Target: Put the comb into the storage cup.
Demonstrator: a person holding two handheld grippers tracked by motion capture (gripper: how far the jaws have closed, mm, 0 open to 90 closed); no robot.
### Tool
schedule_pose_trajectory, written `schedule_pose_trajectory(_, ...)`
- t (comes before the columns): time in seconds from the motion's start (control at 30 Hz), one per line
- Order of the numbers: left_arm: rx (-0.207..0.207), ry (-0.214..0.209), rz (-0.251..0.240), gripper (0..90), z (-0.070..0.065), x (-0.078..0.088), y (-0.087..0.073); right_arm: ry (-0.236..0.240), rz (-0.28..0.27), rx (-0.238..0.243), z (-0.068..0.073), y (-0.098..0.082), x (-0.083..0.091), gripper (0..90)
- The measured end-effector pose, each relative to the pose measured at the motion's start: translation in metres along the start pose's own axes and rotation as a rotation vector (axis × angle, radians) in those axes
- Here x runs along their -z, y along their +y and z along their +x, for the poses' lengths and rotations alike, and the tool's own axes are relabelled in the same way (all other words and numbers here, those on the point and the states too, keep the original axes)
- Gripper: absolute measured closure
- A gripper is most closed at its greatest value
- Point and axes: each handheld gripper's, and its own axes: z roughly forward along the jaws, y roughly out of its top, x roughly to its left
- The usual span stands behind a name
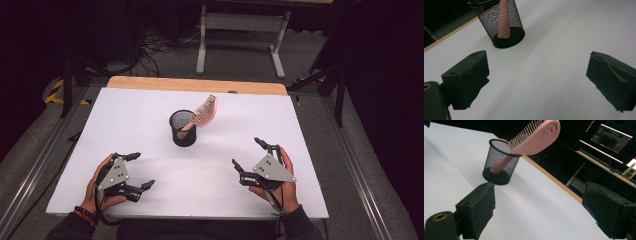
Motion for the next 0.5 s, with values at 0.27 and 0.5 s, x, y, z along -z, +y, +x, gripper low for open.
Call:
schedule_pose_trajectory(0.27, 0.000, 0.000, -0.001, 5.2, 0.000, 0.000, 0.000, 0.005, 0.009, 0.007, 0.002, -0.007, 0.004, 12.1)
schedule_pose_trajectory(0.5, 0.001, 0.000, 0.000, 5.3, 0.000, 0.000, 0.000, -0.004, 0.007, 0.004, 0.003, -0.013, 0.007, 12.2)
